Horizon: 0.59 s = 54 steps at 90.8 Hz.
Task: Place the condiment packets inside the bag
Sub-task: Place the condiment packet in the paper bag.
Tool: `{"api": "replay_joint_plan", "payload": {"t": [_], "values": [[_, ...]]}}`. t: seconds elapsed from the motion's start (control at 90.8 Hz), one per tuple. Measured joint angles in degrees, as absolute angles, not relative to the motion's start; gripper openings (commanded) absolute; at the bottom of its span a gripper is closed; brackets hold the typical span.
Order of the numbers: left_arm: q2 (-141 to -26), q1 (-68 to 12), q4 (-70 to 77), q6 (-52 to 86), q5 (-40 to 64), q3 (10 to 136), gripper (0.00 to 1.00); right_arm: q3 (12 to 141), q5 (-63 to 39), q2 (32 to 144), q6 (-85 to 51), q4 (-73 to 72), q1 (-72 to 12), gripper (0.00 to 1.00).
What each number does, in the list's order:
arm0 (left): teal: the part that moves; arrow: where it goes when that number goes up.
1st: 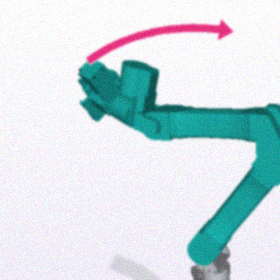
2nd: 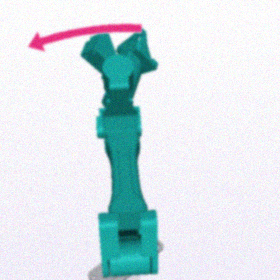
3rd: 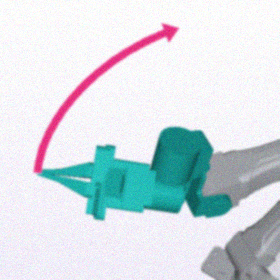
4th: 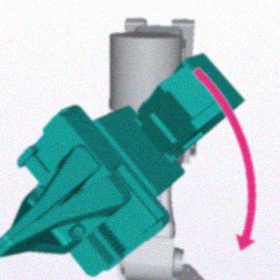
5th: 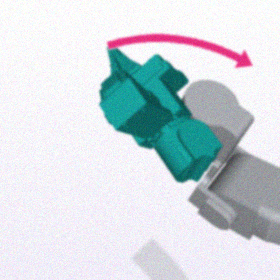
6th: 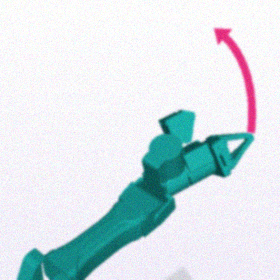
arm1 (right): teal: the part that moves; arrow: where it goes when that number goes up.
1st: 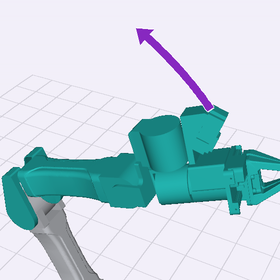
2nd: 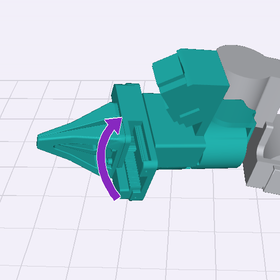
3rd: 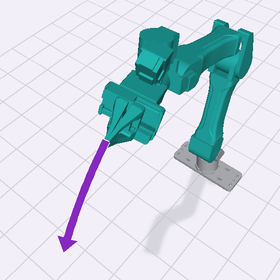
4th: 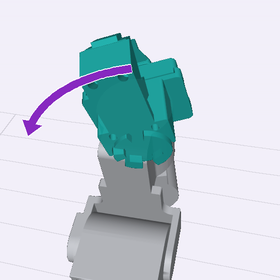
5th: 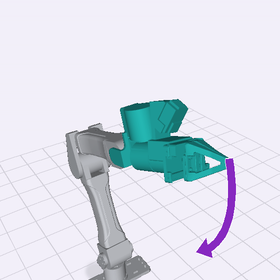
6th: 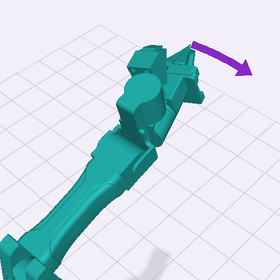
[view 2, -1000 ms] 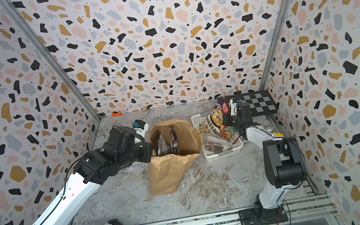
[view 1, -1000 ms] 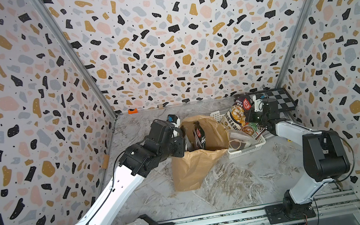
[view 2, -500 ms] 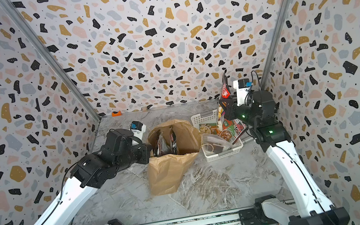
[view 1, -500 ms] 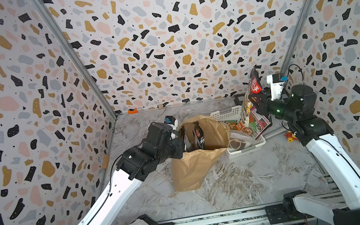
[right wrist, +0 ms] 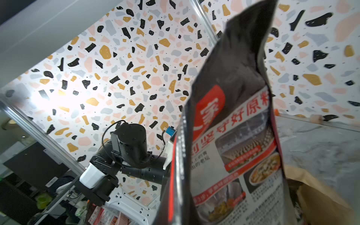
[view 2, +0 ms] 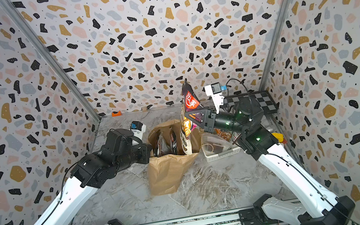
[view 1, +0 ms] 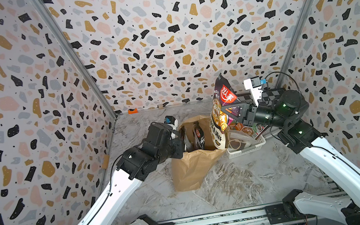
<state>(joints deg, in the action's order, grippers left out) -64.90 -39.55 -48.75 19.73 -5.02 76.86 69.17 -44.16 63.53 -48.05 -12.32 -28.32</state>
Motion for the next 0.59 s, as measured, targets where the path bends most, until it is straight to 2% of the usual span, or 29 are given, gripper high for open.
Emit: {"api": "replay_joint_plan", "payload": {"t": [0.264,0.595], "values": [[-64.9,-39.6,-48.7,20.1,-5.0,76.9,0.05,69.2,-44.7,71.7,-54.3,-20.6,-31.6,0.0],[-64.7,-39.6,-48.8,20.1,-5.0,76.9,0.06,69.8,-43.4,80.8,-57.4,-22.7,-33.4,0.0]]}}
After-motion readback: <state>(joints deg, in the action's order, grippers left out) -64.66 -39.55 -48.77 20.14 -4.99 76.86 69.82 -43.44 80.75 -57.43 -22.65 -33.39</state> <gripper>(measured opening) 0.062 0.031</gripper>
